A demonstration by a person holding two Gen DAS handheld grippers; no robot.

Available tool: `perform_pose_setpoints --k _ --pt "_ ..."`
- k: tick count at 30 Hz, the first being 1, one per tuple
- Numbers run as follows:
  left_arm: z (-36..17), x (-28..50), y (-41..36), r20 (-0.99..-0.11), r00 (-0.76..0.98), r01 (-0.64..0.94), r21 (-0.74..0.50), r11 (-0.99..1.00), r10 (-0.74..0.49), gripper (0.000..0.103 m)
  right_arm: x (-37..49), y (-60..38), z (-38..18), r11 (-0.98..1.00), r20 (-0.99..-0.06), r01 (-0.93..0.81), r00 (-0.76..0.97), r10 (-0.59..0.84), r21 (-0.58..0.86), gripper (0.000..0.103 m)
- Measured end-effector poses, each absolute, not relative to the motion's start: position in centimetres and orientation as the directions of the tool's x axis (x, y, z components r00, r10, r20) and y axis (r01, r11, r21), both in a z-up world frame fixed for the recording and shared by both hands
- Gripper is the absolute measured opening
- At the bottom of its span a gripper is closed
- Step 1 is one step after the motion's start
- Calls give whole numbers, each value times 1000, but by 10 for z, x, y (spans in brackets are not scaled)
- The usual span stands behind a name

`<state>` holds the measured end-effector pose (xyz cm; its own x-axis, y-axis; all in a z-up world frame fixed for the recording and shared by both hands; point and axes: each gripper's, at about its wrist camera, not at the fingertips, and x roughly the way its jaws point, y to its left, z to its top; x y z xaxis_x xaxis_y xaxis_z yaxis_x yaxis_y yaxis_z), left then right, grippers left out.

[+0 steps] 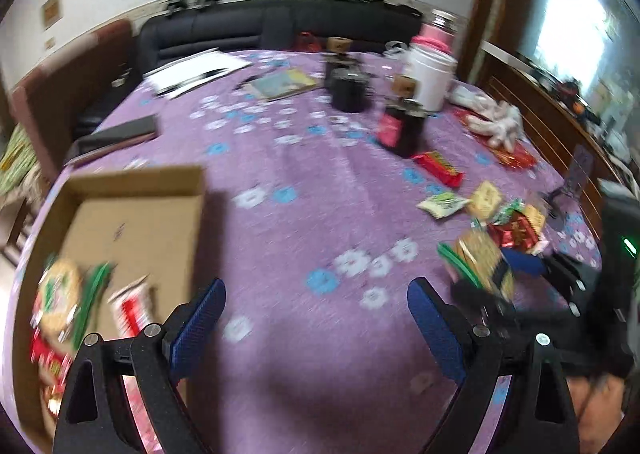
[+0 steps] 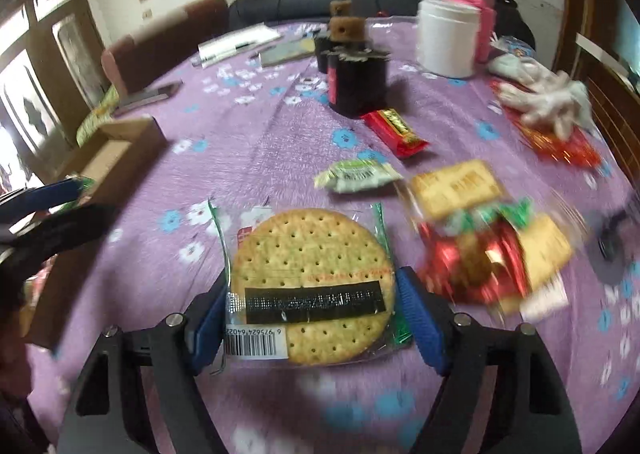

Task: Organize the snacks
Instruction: 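Grasp a round cracker pack with the right tool while the left tool grasps a green-and-white bar, then carry the cracker pack and green-and-white bar into the box and open both tools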

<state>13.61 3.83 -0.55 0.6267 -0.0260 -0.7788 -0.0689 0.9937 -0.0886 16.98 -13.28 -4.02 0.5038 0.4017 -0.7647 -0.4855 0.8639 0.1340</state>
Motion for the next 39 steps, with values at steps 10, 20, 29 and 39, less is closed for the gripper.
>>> perform_pose_setpoints --k 10,20,29,39 --pt "-34 214 -54 -805 585 196 23 980 -99 94 101 -230 -45 877 -693 -340 539 478 341 77" --pt "-54 255 -76 -839 531 211 -6 977 -120 24 73 -255 -43 871 -666 -297 561 491 392 77" --pt "-46 237 -71 -812 560 204 -57 977 -164 11 66 -250 -39 857 -645 -316 565 515 407 77" --pt "-6 167 -36 -742 664 109 -28 994 -94 11 57 -241 -28 839 -610 -349 577 543 417 50"
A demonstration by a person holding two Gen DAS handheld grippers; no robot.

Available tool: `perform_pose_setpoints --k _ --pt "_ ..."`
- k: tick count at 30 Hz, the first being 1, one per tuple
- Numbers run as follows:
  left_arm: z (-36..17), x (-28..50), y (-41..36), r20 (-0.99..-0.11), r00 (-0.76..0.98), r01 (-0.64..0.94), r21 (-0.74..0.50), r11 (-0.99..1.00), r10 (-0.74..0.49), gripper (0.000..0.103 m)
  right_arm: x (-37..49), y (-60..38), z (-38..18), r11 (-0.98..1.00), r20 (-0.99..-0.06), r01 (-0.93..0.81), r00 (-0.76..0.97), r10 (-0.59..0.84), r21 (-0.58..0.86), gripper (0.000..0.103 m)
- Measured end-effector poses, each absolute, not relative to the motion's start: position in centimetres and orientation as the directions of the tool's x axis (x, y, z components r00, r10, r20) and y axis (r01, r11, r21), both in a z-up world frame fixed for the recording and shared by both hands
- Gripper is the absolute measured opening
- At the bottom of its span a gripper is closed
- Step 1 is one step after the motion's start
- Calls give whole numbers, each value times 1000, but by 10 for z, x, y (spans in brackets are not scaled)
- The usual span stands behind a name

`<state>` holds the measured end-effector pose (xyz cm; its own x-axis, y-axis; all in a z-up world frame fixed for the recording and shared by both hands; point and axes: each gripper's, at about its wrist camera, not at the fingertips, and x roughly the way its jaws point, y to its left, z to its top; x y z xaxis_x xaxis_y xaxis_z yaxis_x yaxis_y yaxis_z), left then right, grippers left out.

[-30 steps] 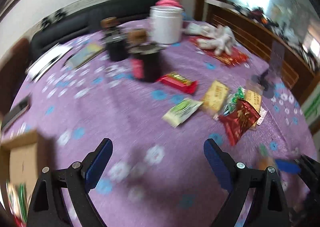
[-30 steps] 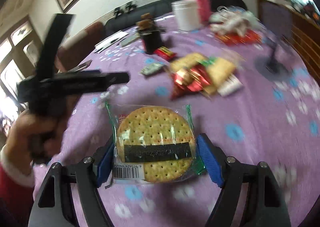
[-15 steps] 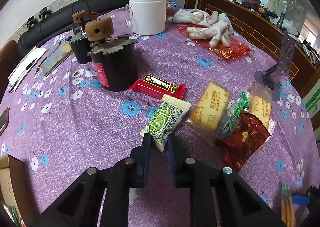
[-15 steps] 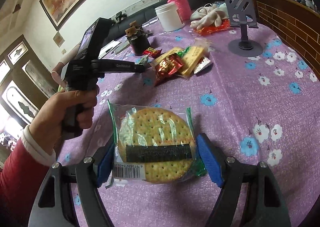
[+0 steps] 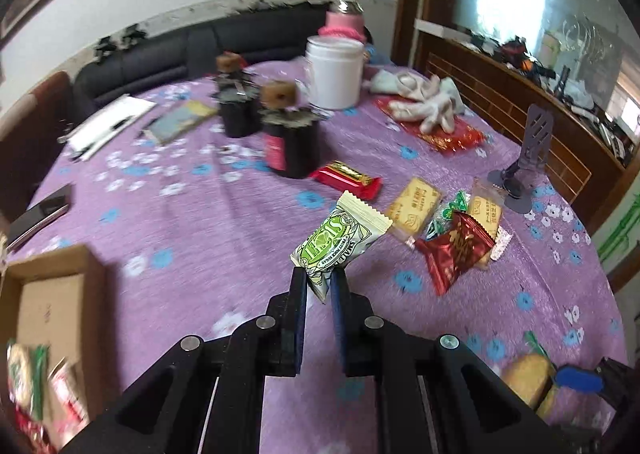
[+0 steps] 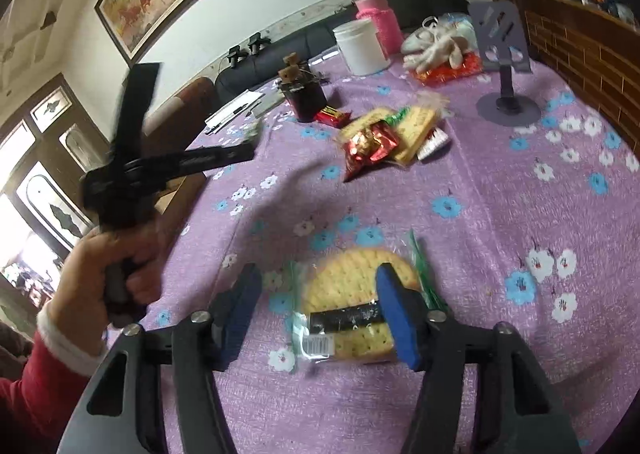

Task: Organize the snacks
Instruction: 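Carry the cracker pack and green-and-white bar into the box and open both tools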

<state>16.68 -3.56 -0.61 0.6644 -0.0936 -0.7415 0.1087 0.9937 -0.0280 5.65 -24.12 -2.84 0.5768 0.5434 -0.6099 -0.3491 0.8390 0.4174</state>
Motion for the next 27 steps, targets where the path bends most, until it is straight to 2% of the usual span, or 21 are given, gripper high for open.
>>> perform_pose_setpoints --k 1,3,6,7,8,9,10,13,16,18,21,22,27 --pt "-4 159 -32 -736 673 99 -15 995 -78 11 56 -239 -28 831 -608 -360 568 555 423 40" --pt "-1 144 -22 -729 681 83 -16 996 -68 11 57 -233 -29 823 -609 -373 554 568 428 28" --pt "4 125 -7 -723 687 63 -34 997 -68 11 56 -224 -29 852 -639 -368 564 523 373 28" --pt "5 120 -4 -720 691 61 -39 997 -70 11 57 -221 -31 872 -664 -359 568 487 333 32" --pt "8 114 -1 -716 694 60 -46 997 -75 11 57 -219 -33 884 -679 -354 570 462 305 51" --pt "10 109 2 -712 698 58 -51 997 -77 11 57 -217 -35 892 -692 -353 570 444 282 75" --pt "12 105 4 -708 702 57 -58 997 -81 11 56 -214 -36 905 -702 -351 581 411 240 89" --pt "19 95 8 -696 710 66 -84 994 -106 11 56 -208 -35 940 -714 -332 639 287 80 91" --pt "23 87 9 -689 714 81 -100 992 -128 11 69 -206 -40 944 -736 -331 637 230 8 91" --pt "25 82 10 -682 719 84 -108 991 -135 11 81 -207 -49 929 -777 -366 568 269 55 91" --pt "26 76 16 -679 720 80 -128 989 -146 11 86 -211 -55 921 -792 -370 524 315 121 98" --pt "26 73 19 -678 720 75 -138 988 -150 11 85 -209 -58 918 -801 -380 511 311 114 103" --pt "23 66 29 -680 716 61 -168 984 -161 11 74 -189 -65 900 -820 -437 517 245 -7 103"
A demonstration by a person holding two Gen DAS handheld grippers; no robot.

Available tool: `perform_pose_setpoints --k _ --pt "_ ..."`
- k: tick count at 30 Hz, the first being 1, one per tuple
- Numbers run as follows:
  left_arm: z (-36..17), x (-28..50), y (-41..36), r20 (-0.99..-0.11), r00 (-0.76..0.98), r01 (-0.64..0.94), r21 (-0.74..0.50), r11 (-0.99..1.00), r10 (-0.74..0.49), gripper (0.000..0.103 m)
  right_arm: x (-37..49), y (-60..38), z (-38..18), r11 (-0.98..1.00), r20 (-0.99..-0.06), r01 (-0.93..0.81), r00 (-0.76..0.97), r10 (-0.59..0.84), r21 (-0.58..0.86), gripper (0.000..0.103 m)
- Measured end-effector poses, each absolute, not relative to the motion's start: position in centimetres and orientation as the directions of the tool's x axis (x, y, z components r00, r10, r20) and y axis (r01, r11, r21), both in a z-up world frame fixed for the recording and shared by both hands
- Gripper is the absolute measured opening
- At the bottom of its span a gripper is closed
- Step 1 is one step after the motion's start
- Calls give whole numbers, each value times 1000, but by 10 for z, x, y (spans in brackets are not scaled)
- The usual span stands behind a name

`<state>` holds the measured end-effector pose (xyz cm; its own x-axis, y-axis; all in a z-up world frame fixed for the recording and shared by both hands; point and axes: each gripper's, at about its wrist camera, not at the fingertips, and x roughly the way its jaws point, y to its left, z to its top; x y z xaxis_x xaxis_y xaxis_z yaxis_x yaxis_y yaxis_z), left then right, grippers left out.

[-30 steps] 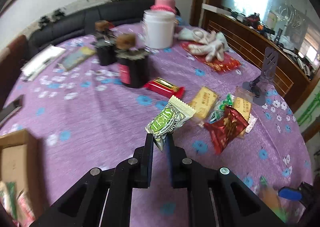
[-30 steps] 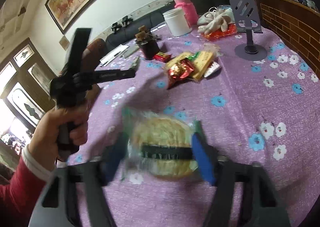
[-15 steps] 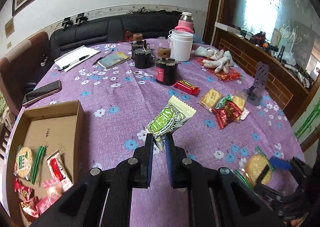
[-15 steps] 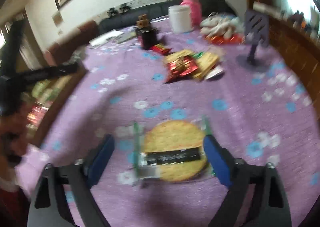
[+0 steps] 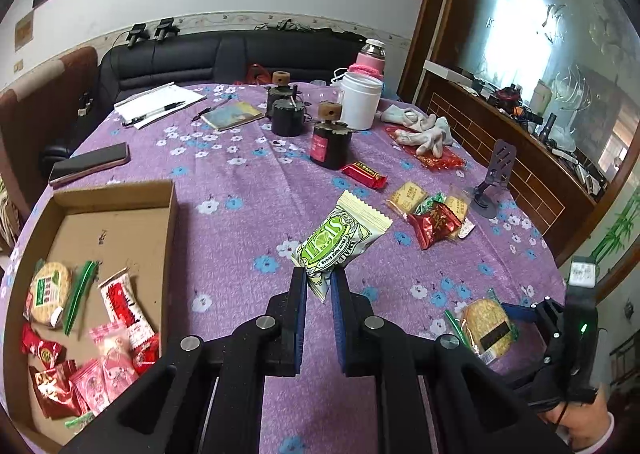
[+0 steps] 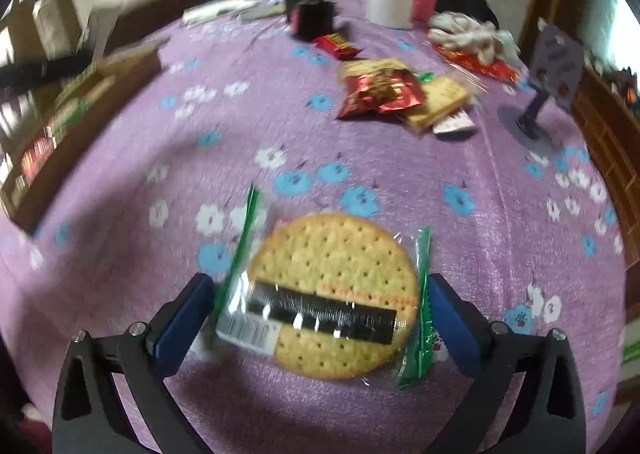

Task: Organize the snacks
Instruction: 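Carry the cracker pack and green-and-white bar into the box and open both tools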

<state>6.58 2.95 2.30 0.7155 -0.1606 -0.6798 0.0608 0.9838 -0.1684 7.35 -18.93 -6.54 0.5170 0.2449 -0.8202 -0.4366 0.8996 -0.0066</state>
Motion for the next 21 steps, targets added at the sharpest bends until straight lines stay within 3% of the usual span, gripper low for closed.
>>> perform_pose_setpoints --k 2,3,4,6,10,21 --pt "21 63 32 -683 713 55 -171 984 -158 11 75 -192 -66 906 -819 -423 517 247 6 98" --pt "21 62 32 -684 713 54 -169 984 -157 11 75 -195 -64 911 -813 -413 526 249 12 85" --pt "20 60 33 -683 714 52 -165 985 -152 11 75 -198 -61 915 -803 -402 537 258 26 80" --pt "21 56 35 -682 718 42 -153 987 -136 11 75 -203 -58 918 -794 -389 535 290 72 77" --pt "25 47 41 -672 733 14 -139 990 -105 11 72 -204 -49 909 -765 -381 532 364 168 77" --pt "40 22 74 -635 771 -120 -65 991 52 12 55 -142 -7 823 -676 -515 519 523 242 77"
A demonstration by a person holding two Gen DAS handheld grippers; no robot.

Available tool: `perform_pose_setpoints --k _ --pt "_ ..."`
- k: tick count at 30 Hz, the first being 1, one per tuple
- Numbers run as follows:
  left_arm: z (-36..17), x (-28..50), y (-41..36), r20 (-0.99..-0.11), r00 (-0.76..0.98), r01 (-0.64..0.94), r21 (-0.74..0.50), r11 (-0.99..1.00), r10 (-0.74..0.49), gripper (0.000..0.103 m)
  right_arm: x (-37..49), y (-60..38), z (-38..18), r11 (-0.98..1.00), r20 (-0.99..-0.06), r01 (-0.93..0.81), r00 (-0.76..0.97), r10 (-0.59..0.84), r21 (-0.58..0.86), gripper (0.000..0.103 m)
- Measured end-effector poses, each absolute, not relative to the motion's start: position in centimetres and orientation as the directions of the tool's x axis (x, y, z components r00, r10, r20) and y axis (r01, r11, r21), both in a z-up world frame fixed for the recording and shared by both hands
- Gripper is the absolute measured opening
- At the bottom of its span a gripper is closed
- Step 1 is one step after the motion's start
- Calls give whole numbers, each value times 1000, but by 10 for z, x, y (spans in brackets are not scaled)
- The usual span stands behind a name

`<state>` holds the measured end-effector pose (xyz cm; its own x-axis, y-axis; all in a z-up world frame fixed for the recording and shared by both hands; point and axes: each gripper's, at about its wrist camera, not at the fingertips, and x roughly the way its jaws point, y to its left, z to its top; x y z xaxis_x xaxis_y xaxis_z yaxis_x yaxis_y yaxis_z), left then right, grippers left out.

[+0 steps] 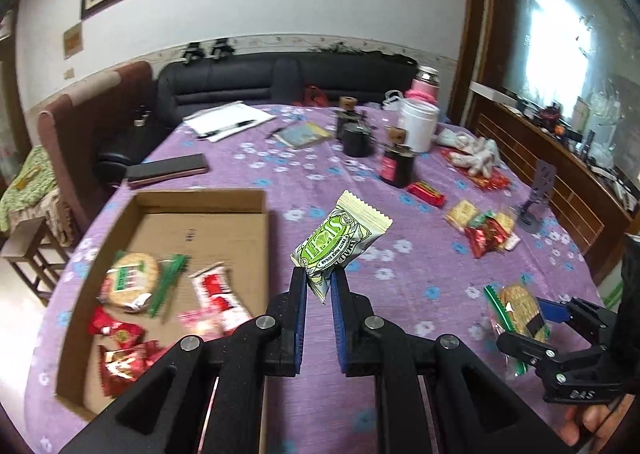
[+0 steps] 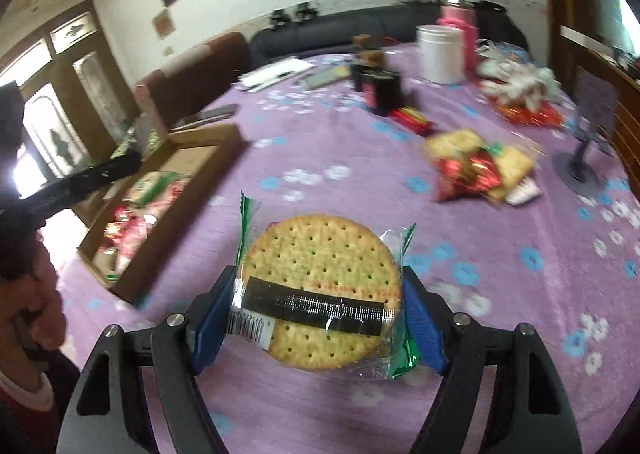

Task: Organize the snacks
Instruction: 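Carry the cracker pack and green-and-white bar into the box and open both tools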

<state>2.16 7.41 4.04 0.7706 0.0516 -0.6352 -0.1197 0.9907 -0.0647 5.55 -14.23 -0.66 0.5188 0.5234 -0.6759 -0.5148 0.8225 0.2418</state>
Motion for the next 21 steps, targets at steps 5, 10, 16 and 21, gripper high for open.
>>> perform_pose_setpoints --k 5,10,16,21 --pt "41 9 101 -629 768 -194 -50 980 119 12 49 -101 4 758 -651 -596 469 597 265 77" --pt "38 -3 129 -634 751 -268 -34 963 187 12 45 -54 14 685 -630 -666 404 663 294 78" --pt "30 -13 158 -645 730 -330 -41 943 227 12 39 -7 20 625 -619 -720 352 703 300 78" --pt "23 -19 176 -652 717 -364 -48 930 246 12 38 27 23 589 -611 -748 320 724 306 78"
